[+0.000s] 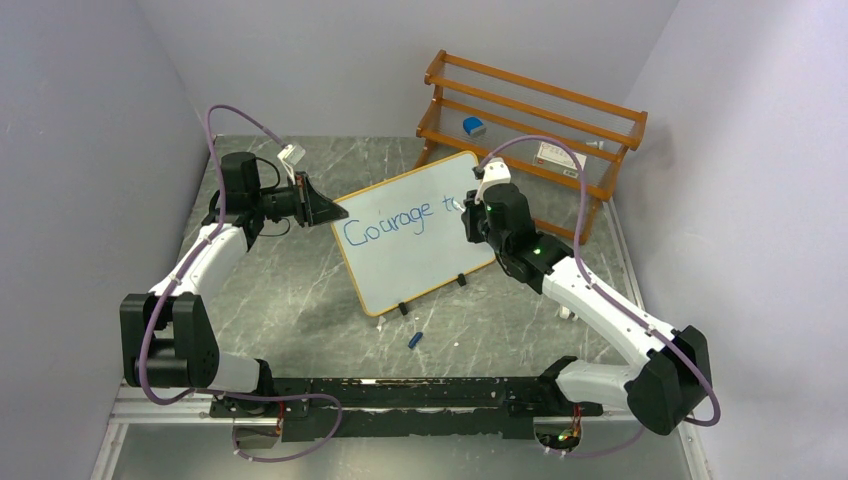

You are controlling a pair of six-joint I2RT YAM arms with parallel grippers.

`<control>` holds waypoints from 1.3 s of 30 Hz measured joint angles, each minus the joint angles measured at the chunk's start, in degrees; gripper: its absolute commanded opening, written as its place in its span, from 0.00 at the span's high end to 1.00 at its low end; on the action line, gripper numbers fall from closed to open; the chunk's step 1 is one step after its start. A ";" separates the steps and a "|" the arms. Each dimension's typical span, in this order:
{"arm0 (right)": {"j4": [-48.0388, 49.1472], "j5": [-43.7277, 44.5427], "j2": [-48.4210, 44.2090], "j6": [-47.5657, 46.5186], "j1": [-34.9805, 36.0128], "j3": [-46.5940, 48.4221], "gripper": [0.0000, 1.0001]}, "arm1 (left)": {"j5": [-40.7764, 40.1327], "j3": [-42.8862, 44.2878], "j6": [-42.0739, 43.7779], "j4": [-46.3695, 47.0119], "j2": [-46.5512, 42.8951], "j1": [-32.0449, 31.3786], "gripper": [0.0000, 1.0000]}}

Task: Write a sentence on the whiteboard

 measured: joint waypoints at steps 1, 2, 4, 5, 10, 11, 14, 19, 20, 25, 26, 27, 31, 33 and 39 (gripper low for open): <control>0.00 0.00 0.02 0.00 0.00 0.00 1.00 | 0.00 0.00 0.02 0.00 0.00 0.00 0.95; 0.11 0.00 0.02 0.00 0.00 0.00 1.00 | 0.00 0.00 0.02 0.00 0.00 0.00 0.95; 0.33 0.02 0.11 0.00 0.00 0.00 1.00 | 0.00 0.00 0.02 0.00 0.00 0.00 0.95; 0.37 0.04 0.15 0.00 0.00 0.00 1.00 | 0.00 0.00 0.00 0.00 0.00 0.00 0.95; 0.46 0.26 0.22 0.00 0.00 0.00 1.00 | 0.00 0.00 0.00 0.00 0.00 0.00 0.95; 0.55 0.37 0.22 0.02 0.00 0.00 1.00 | 0.00 0.00 0.00 0.00 0.00 0.00 0.95; 1.16 0.85 0.24 0.02 0.00 0.00 1.00 | 0.00 0.00 0.00 0.00 0.00 0.00 0.95; 1.77 1.66 0.31 0.02 0.00 0.00 1.00 | 0.02 0.00 0.02 0.00 0.00 0.00 0.95; 1.81 1.75 0.42 0.02 0.00 0.00 1.00 | 0.00 0.00 0.02 0.00 0.00 0.00 0.95; 1.81 2.62 0.52 0.07 0.00 0.00 1.00 | 0.00 0.00 0.00 0.00 0.00 0.00 0.95; 1.79 2.91 0.52 0.09 0.00 0.00 1.00 | 0.00 0.00 0.00 0.00 0.00 0.00 0.95; 1.70 3.19 0.52 0.11 0.00 0.00 1.00 | 0.00 0.00 0.02 0.00 0.00 0.00 0.95; 1.55 4.02 0.57 0.46 0.00 0.00 1.00 | 0.00 0.00 0.02 0.00 0.00 0.00 0.95; 1.36 4.33 0.61 0.59 0.00 0.00 1.00 | 0.00 0.00 0.02 0.00 0.00 0.00 0.95; 0.46 4.55 0.61 0.83 0.00 0.00 1.00 | 0.00 0.00 0.00 0.00 0.00 0.00 0.95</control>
